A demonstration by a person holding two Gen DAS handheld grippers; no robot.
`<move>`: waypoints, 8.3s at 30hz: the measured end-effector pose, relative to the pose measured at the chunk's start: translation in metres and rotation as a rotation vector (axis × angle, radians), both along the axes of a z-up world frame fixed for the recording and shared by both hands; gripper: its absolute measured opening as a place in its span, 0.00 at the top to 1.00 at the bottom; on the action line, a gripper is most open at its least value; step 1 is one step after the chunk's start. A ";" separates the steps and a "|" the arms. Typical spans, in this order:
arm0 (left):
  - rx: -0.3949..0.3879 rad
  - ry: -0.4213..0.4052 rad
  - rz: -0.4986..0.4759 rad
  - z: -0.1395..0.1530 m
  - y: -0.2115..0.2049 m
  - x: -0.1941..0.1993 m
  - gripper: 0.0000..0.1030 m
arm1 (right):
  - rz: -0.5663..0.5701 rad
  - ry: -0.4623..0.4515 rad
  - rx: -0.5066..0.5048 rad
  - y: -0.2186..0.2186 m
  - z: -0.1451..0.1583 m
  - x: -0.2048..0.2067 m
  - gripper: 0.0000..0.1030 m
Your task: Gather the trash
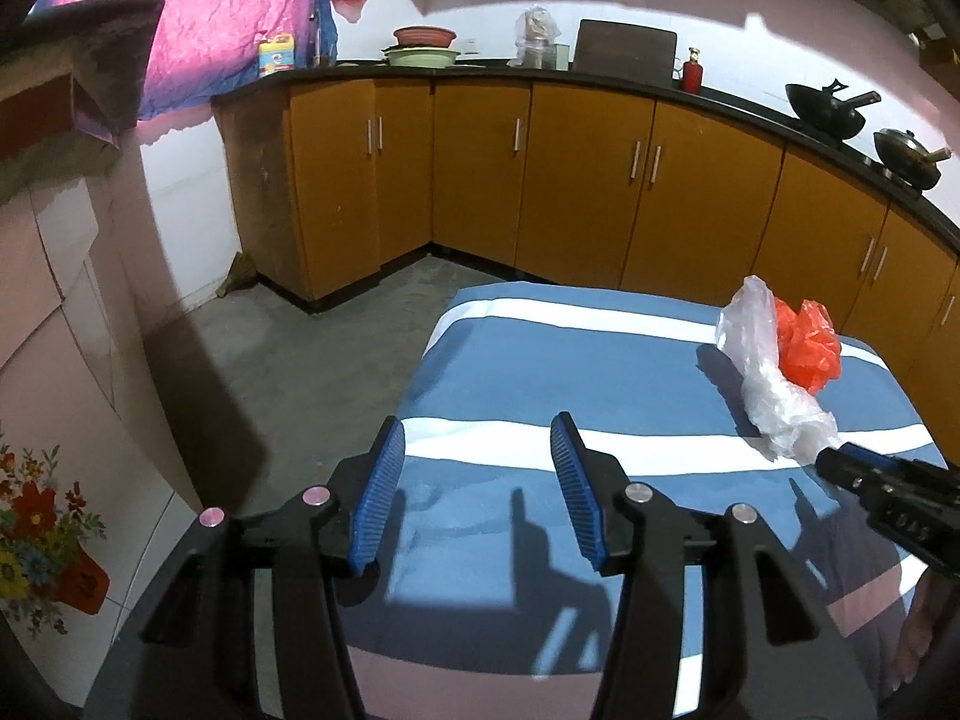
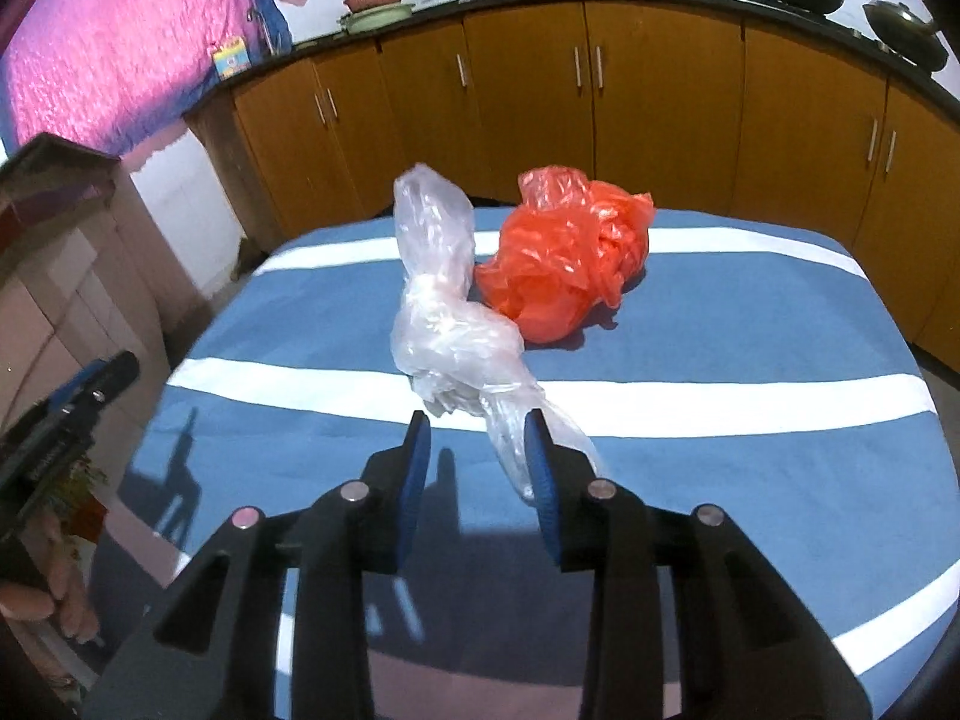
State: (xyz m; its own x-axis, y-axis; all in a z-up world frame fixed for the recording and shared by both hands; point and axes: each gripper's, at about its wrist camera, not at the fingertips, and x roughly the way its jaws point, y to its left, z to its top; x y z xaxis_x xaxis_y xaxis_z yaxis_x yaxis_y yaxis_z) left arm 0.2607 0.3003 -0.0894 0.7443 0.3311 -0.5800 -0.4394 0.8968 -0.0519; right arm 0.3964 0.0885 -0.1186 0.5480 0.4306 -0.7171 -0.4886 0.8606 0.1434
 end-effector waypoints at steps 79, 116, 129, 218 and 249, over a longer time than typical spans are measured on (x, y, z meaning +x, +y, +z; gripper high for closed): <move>0.007 -0.026 -0.225 0.018 -0.113 0.078 0.27 | -0.263 0.027 0.008 -0.196 -0.006 -0.027 0.98; -0.016 0.031 -0.486 0.059 -0.202 0.074 0.90 | -0.457 -0.030 0.148 -0.289 0.052 -0.076 0.98; -0.066 -0.046 -0.767 0.094 -0.352 0.035 0.90 | -0.763 -0.080 0.123 -0.423 0.092 -0.127 0.98; 0.136 -0.277 -0.557 0.083 -0.322 -0.223 0.02 | -0.798 -0.595 -0.084 -0.335 0.137 -0.400 0.04; 0.103 -0.282 -0.505 0.076 -0.297 -0.246 0.02 | -0.786 -0.583 -0.089 -0.321 0.127 -0.420 0.04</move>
